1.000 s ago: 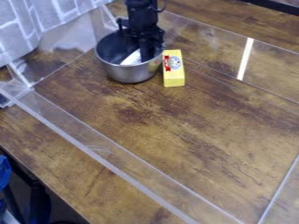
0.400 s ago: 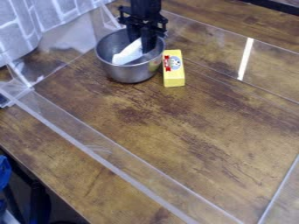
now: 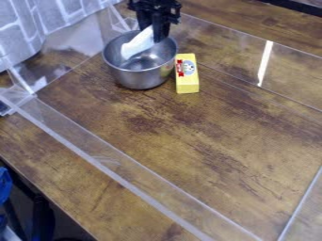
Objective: Move the yellow butter to the left side of the table
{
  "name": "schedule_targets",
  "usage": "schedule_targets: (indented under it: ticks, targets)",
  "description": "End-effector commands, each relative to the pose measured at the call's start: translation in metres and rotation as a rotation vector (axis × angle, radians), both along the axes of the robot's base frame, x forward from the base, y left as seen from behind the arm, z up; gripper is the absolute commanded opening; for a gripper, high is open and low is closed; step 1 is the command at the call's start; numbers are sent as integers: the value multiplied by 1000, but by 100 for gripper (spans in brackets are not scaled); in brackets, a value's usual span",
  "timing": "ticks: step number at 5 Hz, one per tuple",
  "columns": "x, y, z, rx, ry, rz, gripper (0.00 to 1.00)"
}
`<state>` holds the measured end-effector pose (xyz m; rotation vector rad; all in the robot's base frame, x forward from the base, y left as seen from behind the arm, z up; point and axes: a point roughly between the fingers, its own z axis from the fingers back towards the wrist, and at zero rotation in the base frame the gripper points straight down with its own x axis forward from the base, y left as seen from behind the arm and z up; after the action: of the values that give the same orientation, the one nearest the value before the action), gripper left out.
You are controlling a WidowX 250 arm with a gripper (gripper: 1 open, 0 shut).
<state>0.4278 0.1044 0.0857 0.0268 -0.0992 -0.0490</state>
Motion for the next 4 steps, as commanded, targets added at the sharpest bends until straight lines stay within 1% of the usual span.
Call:
schedule_targets:
  ticks: [1,2,3,4]
  targets:
    - [13,-2,18,12,-72,-21,0]
    - [20,0,8,5,-67,-29,0]
    - [23,0,0,3,-65,-36,0]
    - [23,-2,-3,0,-62,-42,0]
